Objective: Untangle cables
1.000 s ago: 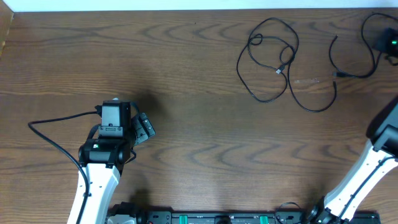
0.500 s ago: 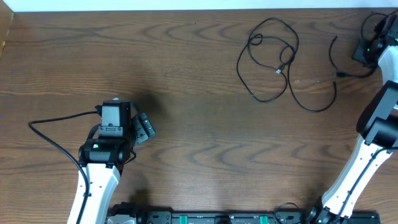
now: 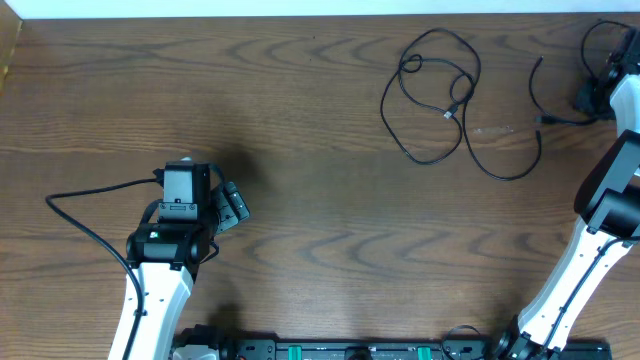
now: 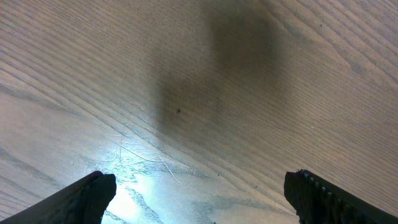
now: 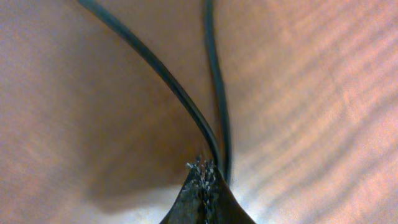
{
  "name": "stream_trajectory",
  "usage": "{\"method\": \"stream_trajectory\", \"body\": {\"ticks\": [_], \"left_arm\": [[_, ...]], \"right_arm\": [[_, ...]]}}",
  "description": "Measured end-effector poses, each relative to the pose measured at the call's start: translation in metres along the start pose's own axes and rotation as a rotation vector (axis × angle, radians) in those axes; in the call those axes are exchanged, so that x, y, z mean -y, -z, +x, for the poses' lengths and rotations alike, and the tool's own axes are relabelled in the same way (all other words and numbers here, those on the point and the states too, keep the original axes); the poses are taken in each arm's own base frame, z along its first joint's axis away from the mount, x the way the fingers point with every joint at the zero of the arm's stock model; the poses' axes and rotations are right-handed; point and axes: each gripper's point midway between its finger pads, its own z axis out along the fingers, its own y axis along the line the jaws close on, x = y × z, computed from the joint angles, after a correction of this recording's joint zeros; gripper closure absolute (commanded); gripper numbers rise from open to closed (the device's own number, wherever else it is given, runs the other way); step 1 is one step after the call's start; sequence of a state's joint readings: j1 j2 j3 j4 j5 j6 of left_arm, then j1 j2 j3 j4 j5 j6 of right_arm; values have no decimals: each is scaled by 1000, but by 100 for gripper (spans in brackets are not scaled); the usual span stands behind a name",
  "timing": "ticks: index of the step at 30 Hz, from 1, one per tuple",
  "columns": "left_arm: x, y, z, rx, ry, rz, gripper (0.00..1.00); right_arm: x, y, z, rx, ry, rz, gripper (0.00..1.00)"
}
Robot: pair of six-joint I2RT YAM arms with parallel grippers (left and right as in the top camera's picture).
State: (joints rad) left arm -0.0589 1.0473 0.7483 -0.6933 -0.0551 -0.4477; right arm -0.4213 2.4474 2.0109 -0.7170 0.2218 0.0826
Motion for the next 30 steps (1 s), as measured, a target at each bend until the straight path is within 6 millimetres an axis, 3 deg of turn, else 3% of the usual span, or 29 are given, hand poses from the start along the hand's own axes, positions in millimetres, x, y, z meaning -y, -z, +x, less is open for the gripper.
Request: {"method": "stream_trajectory", "body": {"ticks": [5,12,23,25,30], "left_arm": [[0,0,0,0,0,0,6],[0,0,0,0,0,0,6],[0,0,0,0,0,0,6],[0,0,0,0,0,0,6],[0,0,0,0,0,0,6]], "right_arm": [[16,1,24,-93,-21,87,99],[20,10,52,-206,-38,105,99],[10,16,49,-204,-63,42,99],[4,25,50,-216,-62,5,99],[-13,81,62,-281,-37,-90,99]]}}
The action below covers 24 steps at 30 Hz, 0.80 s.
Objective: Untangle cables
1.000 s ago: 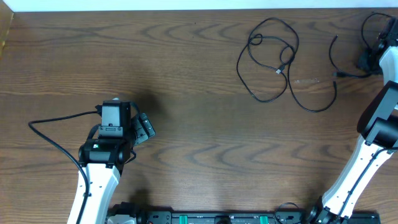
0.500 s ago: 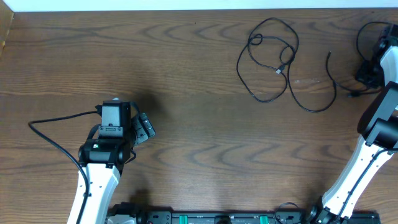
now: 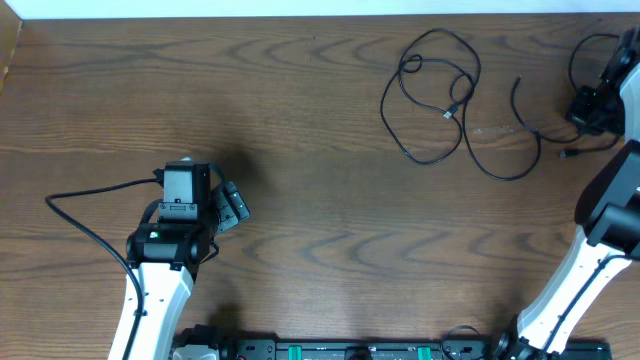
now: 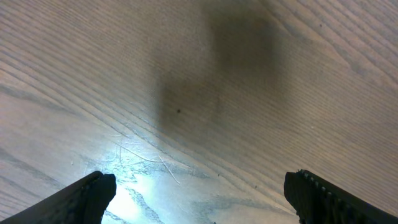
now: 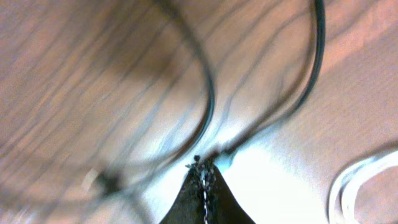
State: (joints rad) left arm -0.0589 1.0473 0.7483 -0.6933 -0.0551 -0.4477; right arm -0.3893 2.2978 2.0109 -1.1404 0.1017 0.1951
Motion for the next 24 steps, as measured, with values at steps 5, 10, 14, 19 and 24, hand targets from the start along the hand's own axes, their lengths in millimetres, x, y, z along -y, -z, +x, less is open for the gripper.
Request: {"method": "stream_trajectory", "body": {"ticks": [5,10,14,19,24], "left_arm": [[0,0,0,0,0,0,6],[0,0,0,0,0,0,6],[0,0,0,0,0,0,6],[0,0,0,0,0,0,6],[0,0,0,0,0,0,6]], "right_arm": [[-24,28,15,-17,44,-40,72],[-42,27,3,44,70,-77,37],[-57,15,-9,116,156,-107,27],[-94,-18,14,105,351,-243,31],[-117,-35,34,111,483,-330,46]]}}
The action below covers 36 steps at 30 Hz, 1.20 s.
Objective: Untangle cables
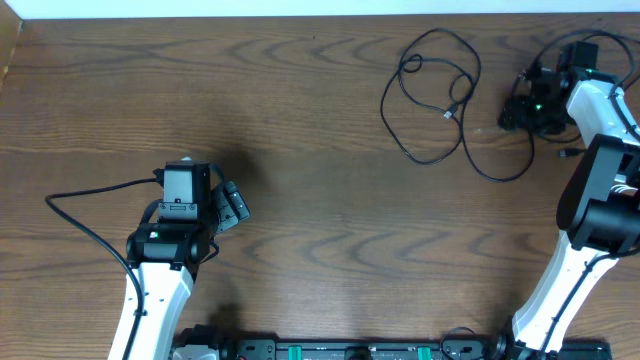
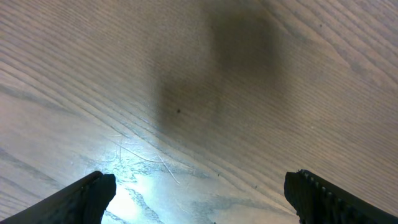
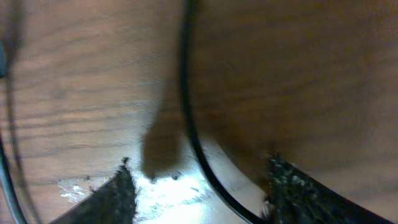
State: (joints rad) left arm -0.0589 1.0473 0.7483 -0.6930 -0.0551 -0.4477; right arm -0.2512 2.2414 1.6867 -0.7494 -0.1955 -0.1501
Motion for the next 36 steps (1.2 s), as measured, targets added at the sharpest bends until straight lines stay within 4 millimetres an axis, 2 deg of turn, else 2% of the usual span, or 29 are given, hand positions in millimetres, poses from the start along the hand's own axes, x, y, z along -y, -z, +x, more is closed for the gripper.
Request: {"method": "stream_trajectory", "body": {"ticks": [3,5,6,7,14,17,18,23,25,27,29,31,32,34,36], "left_arm": [[0,0,0,0,0,0,6],[0,0,0,0,0,0,6],[0,0,0,0,0,0,6],[0,0,0,-1,0,0,6],[0,0,0,0,0,0,6],[0,0,0,0,0,0,6],[0,0,0,0,0,0,6],[0,0,0,0,0,0,6],[0,0,0,0,0,0,6],[0,0,0,0,0,0,6],[0,0,0,0,0,0,6],[0,0,0,0,0,0,6],[0,0,0,0,0,0,6],[0,0,0,0,0,0,6],[0,0,0,-1,0,0,6]], "right_arm": [[-2,-3,-7,35,43,-11,72],[-1,-4,-9,47,54,-3,94],[1,-4,-11,55,57,7,99],[4,-4,-12,61,61,19,99],[16,-1,-16,72,61,75,99],[35,13,-30,129,20,140,99],[44,21,-35,153,1,169,99],[105,95,-60,331,-154,333,99],[131,123,-64,389,-219,383,99],[156,137,-59,411,-286,420,99],[169,134,-52,404,-326,425,99],[177,123,-48,394,-356,413,92],[178,115,-46,386,-367,402,83],[177,91,-42,353,-380,370,59],[174,68,-38,321,-387,347,46]]}}
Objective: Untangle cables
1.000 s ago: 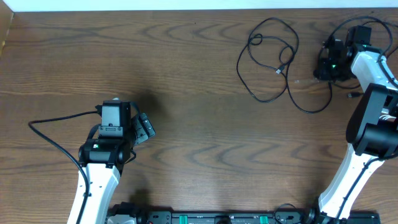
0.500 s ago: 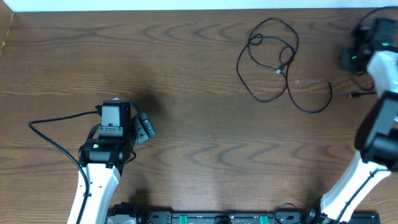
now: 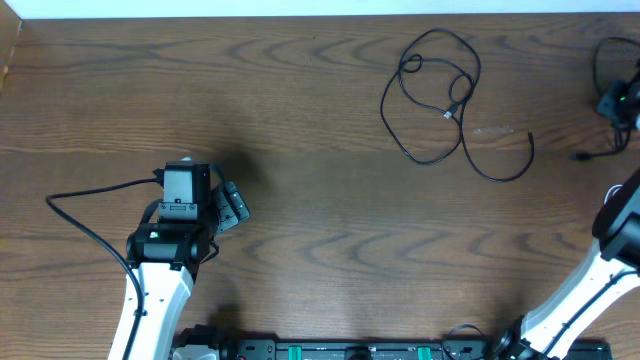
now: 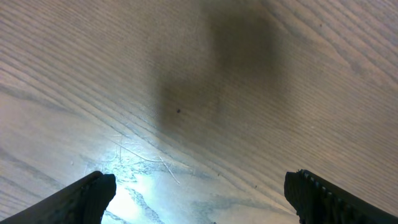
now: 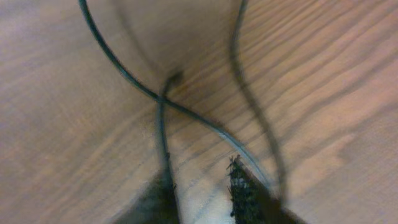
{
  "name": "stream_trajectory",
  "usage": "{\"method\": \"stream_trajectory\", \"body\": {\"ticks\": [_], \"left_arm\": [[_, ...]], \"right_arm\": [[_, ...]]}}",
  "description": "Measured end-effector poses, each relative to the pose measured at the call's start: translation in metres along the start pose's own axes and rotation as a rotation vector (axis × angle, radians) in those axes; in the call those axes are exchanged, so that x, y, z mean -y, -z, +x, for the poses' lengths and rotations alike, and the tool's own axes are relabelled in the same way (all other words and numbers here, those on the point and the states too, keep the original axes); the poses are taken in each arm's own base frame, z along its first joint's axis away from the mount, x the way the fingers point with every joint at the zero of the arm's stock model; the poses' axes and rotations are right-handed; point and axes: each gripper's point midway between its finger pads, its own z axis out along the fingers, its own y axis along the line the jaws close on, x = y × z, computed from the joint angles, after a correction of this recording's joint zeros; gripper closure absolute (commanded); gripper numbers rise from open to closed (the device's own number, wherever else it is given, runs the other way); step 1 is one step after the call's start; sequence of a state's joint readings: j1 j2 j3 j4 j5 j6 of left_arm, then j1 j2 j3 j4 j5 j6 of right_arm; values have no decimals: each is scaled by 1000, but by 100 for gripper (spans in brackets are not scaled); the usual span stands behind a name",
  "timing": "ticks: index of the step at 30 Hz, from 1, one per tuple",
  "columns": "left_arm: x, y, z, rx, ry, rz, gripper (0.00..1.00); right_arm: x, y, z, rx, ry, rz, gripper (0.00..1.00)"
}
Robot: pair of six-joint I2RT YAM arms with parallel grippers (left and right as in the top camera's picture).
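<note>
A black cable (image 3: 404, 72) lies in overlapping loops at the back right of the table, its tail ending near the right. A second thin black cable (image 3: 580, 156) lies at the far right edge. My right gripper (image 3: 615, 102) hovers there. In its wrist view the right gripper (image 5: 202, 186) stands slightly open, blurred, with strands of the cable (image 5: 124, 74) crossing just ahead of its fingertips (image 5: 245, 190). My left gripper (image 3: 232, 207) rests at the near left, and in its own view the left gripper (image 4: 199, 186) is wide open over bare wood.
The wooden table (image 3: 320, 200) has its back edge along a white wall at the top. The left arm's own black lead (image 3: 90, 215) trails across the near left of the table.
My right gripper has moved from the spot beside the looped cable's tail to the far right edge. Its jaws stand narrower than before. The second cable now lies further right.
My right gripper was shut on the thin cable at the far right edge, and stayed shut a second later with the cable shifted. Then it stood wide open further left, over a strand. Now it is back at the right edge. The left arm never moved.
</note>
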State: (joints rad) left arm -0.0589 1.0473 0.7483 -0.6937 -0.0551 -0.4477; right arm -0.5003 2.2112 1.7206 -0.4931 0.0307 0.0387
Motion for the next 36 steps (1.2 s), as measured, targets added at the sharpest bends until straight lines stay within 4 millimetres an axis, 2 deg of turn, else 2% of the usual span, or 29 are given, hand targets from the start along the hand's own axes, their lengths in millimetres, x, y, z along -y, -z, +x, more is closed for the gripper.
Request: {"method": "stream_trajectory", "body": {"ticks": [4,8,10,14,16,19,23,25,27,29,32,35,36], "left_arm": [[0,0,0,0,0,0,6],[0,0,0,0,0,0,6],[0,0,0,0,0,0,6],[0,0,0,0,0,0,6],[0,0,0,0,0,0,6],[0,0,0,0,0,0,6],[0,0,0,0,0,0,6],[0,0,0,0,0,0,6],[0,0,0,1,0,0,6],[0,0,0,0,0,0,6],[0,0,0,1,0,0,6],[0,0,0,1,0,0,6],[0,0,0,1,0,0,6]], "right_arm": [[-11,-23,21,-58,0,-19,32],[-15,-20,19,-49,-12,-28,4],[-16,-15,15,-40,-14,-31,1],[-17,10,-1,1,-18,-41,1],[-20,35,-10,18,-16,-54,1],[-28,76,-10,3,-6,-70,1],[-49,118,21,-127,-45,-108,1],[-61,127,52,-257,-79,-129,1],[-68,127,74,-344,-99,-132,1],[-74,124,98,-428,-121,-124,1],[-83,106,122,-458,-148,-105,8],[-87,84,142,-457,-178,-90,25],[-88,76,149,-456,-188,-85,35]]}}
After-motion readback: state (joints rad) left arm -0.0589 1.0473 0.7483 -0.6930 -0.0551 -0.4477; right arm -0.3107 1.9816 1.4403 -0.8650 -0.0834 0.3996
